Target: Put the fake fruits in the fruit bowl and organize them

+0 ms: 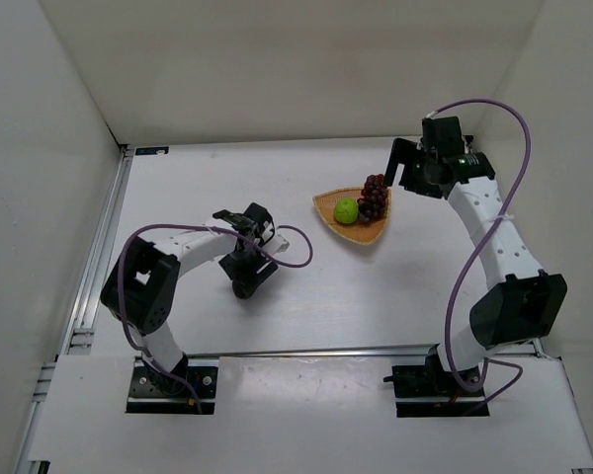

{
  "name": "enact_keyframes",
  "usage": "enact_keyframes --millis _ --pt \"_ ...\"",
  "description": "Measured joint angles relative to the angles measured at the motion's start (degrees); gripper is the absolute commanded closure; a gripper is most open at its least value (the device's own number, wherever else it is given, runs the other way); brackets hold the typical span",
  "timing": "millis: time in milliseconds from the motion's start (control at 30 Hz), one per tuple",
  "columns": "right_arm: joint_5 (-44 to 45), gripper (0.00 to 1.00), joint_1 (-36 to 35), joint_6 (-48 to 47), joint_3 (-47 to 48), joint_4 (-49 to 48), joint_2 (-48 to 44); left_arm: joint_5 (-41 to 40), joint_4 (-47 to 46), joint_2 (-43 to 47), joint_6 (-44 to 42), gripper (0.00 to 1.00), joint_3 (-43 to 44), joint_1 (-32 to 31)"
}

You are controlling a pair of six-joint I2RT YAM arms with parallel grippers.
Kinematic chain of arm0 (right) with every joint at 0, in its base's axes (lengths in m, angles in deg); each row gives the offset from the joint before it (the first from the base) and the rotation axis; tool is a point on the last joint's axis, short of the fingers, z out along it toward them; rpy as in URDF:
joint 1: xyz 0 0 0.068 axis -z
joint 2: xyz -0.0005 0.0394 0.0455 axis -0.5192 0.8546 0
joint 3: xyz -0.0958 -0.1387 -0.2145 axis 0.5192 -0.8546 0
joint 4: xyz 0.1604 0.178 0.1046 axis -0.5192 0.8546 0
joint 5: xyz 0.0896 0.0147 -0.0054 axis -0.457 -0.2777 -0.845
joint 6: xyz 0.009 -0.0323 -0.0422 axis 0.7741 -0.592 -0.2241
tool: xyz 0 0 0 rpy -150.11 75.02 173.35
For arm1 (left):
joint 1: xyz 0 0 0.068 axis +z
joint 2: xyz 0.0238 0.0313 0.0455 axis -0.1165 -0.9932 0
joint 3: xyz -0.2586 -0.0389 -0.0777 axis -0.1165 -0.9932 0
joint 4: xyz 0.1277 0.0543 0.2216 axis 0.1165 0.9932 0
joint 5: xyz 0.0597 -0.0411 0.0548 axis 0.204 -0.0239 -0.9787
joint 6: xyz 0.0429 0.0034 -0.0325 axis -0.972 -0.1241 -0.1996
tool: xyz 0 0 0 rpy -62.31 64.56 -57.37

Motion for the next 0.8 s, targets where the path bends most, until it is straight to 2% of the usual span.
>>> enact_keyframes --millis 100,133,233,400,500,667,800 --pt "0.0 0.07 0.0 0.4 -1.8 -0.2 -1.9 0.0 -0.2 -0.9 -0.9 0.44 0.3 0.0" --pt "-0.1 0.07 0.0 0.5 -2.3 -0.2 -2.5 0.0 -0.1 -0.9 -1.3 0.55 0.5 0.0" --pt "-0.1 0.07 0.0 1.4 -3.7 -0.2 -4.5 0.0 0.9 -0.9 -2.8 0.72 2.1 0.0" --pt "-0.3 0.07 0.0 2.9 -5.9 -0.8 -9.9 -0.1 4.3 -1.5 -5.4 0.69 13.0 0.0" --pt "0.1 0.07 0.0 4.2 -8.2 -1.9 -13.5 0.0 4.2 -6.4 -5.6 0.69 27.3 0.0" --pt "0.9 0.07 0.4 5.9 -13.5 -2.7 -17.6 2.7 -0.2 -22.9 -2.6 0.67 56.0 -0.2" --pt "2.0 0.07 2.2 6.0 -16.5 -2.6 -19.5 5.6 -3.6 -35.5 0.2 0.66 69.7 -0.6"
